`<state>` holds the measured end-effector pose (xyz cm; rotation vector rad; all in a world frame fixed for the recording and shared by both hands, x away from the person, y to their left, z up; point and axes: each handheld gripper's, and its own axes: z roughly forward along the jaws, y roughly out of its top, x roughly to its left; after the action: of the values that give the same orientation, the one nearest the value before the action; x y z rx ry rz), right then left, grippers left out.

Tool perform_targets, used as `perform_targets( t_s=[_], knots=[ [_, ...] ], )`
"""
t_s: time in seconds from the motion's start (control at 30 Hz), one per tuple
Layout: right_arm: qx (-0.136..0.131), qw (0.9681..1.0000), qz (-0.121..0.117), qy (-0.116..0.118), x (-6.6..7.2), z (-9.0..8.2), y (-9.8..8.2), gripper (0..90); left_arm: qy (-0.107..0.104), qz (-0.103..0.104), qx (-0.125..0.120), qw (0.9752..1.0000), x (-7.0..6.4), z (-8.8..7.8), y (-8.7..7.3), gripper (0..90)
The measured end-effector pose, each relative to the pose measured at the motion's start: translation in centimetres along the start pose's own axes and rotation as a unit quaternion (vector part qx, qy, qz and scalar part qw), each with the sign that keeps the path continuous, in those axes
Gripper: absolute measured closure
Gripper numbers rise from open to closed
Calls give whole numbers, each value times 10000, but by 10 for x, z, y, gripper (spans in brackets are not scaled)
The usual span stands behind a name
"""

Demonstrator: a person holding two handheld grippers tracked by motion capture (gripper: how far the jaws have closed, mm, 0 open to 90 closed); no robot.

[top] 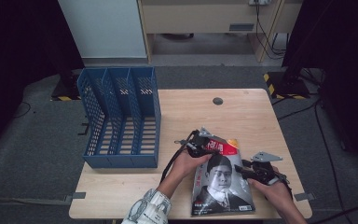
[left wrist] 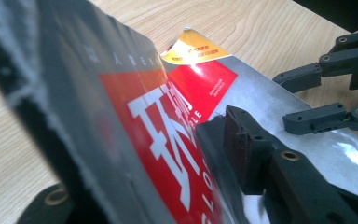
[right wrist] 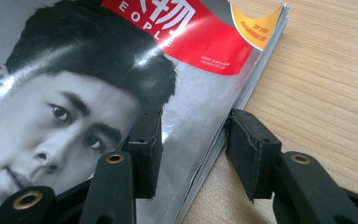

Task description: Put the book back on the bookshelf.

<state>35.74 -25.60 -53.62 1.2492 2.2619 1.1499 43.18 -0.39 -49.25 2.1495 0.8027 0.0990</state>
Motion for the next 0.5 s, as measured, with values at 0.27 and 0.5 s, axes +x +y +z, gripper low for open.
perform_targets(
  t_s=[0.27,0.5],
  knots=[
    [12,10000,39,-15,1,0,0,551,89,26,-38,9999,-4,-3,1,676],
    [18,10000,2,-21,1,0,0,554,11,117,86,9999,-4,1,0,613]
  ],
)
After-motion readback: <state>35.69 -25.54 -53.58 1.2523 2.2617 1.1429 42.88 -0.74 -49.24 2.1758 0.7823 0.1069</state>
